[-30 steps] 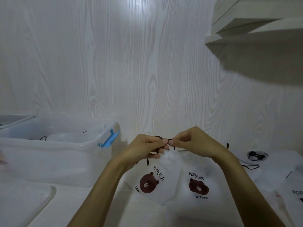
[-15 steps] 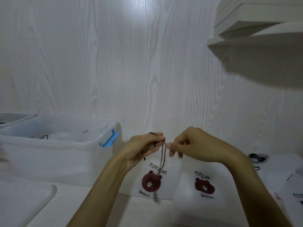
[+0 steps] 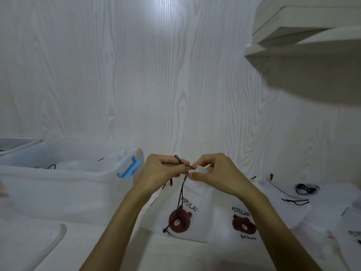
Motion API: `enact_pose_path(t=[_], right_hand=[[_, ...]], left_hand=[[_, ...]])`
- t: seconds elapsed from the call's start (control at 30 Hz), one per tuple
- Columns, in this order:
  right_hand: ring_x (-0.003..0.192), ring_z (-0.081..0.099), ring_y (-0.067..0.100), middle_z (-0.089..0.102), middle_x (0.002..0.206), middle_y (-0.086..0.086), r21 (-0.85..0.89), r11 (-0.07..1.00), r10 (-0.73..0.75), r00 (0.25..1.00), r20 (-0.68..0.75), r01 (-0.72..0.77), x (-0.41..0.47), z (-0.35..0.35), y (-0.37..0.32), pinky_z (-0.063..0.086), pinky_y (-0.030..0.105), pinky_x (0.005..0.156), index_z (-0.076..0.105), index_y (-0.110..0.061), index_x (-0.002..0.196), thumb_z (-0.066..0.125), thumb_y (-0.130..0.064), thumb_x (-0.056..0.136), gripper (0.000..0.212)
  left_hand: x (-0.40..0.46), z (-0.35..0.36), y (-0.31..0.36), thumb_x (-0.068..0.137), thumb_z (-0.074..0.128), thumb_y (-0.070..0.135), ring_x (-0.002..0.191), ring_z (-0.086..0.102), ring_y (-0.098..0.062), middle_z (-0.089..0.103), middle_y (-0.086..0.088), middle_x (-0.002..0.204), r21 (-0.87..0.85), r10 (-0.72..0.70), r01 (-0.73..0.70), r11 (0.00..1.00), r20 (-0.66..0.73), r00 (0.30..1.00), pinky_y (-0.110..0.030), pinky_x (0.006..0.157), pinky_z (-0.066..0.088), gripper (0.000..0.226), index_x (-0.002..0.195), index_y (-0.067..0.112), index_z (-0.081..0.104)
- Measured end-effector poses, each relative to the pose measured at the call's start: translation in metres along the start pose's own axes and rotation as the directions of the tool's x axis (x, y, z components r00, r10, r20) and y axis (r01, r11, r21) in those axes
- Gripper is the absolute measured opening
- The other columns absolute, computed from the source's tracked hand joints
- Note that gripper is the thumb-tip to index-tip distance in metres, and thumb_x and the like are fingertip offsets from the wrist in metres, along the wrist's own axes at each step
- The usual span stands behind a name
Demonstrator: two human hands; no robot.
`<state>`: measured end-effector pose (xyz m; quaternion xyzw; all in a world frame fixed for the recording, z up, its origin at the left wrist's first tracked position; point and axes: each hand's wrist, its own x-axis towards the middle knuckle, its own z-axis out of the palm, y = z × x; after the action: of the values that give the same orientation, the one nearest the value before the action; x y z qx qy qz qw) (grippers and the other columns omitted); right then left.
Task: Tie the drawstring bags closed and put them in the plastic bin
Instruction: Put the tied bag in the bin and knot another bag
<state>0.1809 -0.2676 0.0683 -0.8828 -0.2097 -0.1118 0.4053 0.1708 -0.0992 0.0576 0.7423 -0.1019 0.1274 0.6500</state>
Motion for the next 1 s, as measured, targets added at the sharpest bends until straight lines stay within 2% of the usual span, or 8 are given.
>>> enact_pose_path(t=[0.17, 0.27, 0.4, 0.53, 0.7, 0.77, 0.9, 1.0], right_hand=[[0.066, 0.059, 0.002, 0.068, 0.081, -0.008, 0.107, 0.990, 0.085, 0.993, 0.081, -0.093, -0.002, 0.000, -0.005, 0.047, 0.017, 0.060, 0.073, -0.022, 0.082, 0.077, -0.035, 0.074, 0.015], [0.069, 0.062, 0.007, 0.072, 0.087, 0.002, 0.183, 0.971, 0.122, 0.977, 0.174, -0.154, -0.001, 0.001, -0.005, 0.048, 0.022, 0.066, 0.075, -0.022, 0.085, 0.062, -0.045, 0.086, 0.026], [0.055, 0.060, 0.004, 0.067, 0.078, -0.001, 0.381, 0.854, 0.280, 0.930, 0.240, -0.355, 0.004, 0.007, -0.002, 0.045, 0.024, 0.064, 0.068, -0.011, 0.098, 0.052, -0.035, 0.094, 0.029], [0.087, 0.060, 0.019, 0.068, 0.100, 0.009, 0.548, 0.729, 0.216, 0.897, 0.385, -0.411, 0.004, 0.010, 0.005, 0.043, 0.032, 0.080, 0.068, -0.007, 0.110, 0.059, -0.026, 0.090, 0.029], [0.096, 0.054, 0.024, 0.070, 0.104, 0.012, 0.616, 0.663, 0.252, 0.902, 0.351, -0.425, 0.004, 0.014, 0.010, 0.040, 0.035, 0.087, 0.073, -0.007, 0.104, 0.066, -0.023, 0.085, 0.025], [0.100, 0.055, 0.025, 0.065, 0.107, 0.014, 0.730, 0.527, 0.189, 0.897, 0.399, -0.435, 0.004, 0.015, 0.012, 0.041, 0.038, 0.096, 0.068, -0.001, 0.108, 0.063, -0.020, 0.086, 0.030], [0.064, 0.045, 0.015, 0.046, 0.070, 0.002, 0.878, 0.085, 0.091, 0.881, 0.465, -0.472, 0.006, 0.013, 0.016, 0.036, 0.027, 0.073, 0.048, -0.013, 0.060, 0.050, -0.021, 0.080, 0.022], [0.057, 0.043, 0.013, 0.044, 0.063, -0.001, 0.894, 0.080, 0.109, 0.895, 0.432, -0.441, 0.006, 0.005, 0.019, 0.033, 0.026, 0.069, 0.040, -0.018, 0.053, 0.054, -0.028, 0.085, 0.036]], left_hand=[[0.002, 0.001, -0.005, 0.076, 0.074, 0.003, 0.075, 0.071, -0.003, 0.075, 0.009, 0.074, -0.011, 0.109, -0.111, 0.994, -0.114, 0.988, -0.009, 0.065, 0.051, 0.020, 0.080, 0.022, 0.074], [0.002, 0.001, -0.009, 0.077, 0.072, 0.000, 0.078, 0.072, -0.008, 0.076, 0.003, 0.079, -0.059, 0.124, -0.131, 0.990, -0.110, 0.986, -0.011, 0.069, 0.052, 0.016, 0.086, 0.013, 0.075], [0.000, 0.003, -0.010, 0.077, 0.072, -0.001, 0.076, 0.072, -0.006, 0.075, 0.006, 0.077, -0.135, 0.115, -0.124, 0.983, -0.071, 0.991, -0.010, 0.068, 0.051, 0.016, 0.087, 0.012, 0.074], [-0.001, 0.005, -0.008, 0.077, 0.071, -0.002, 0.075, 0.072, -0.005, 0.075, 0.006, 0.076, -0.162, 0.112, -0.117, 0.980, -0.038, 0.993, -0.009, 0.067, 0.051, 0.016, 0.086, 0.011, 0.074], [-0.001, 0.006, -0.004, 0.078, 0.071, 0.001, 0.074, 0.070, -0.001, 0.075, 0.007, 0.073, -0.142, 0.140, -0.144, 0.979, -0.042, 0.989, -0.006, 0.066, 0.048, 0.016, 0.082, 0.016, 0.074], [-0.001, 0.005, -0.003, 0.078, 0.071, 0.002, 0.078, 0.071, -0.002, 0.075, 0.008, 0.077, -0.158, 0.134, -0.138, 0.978, -0.038, 0.990, -0.007, 0.068, 0.049, 0.016, 0.086, 0.016, 0.074], [-0.002, 0.004, -0.003, 0.079, 0.070, 0.003, 0.079, 0.071, -0.002, 0.075, 0.009, 0.079, -0.163, 0.108, -0.109, 0.981, -0.015, 0.994, -0.007, 0.068, 0.050, 0.017, 0.092, 0.015, 0.073], [-0.001, 0.003, -0.004, 0.080, 0.070, 0.004, 0.077, 0.071, -0.002, 0.075, 0.009, 0.079, -0.172, 0.093, -0.094, 0.980, -0.018, 0.996, -0.008, 0.068, 0.050, 0.017, 0.092, 0.016, 0.073]])
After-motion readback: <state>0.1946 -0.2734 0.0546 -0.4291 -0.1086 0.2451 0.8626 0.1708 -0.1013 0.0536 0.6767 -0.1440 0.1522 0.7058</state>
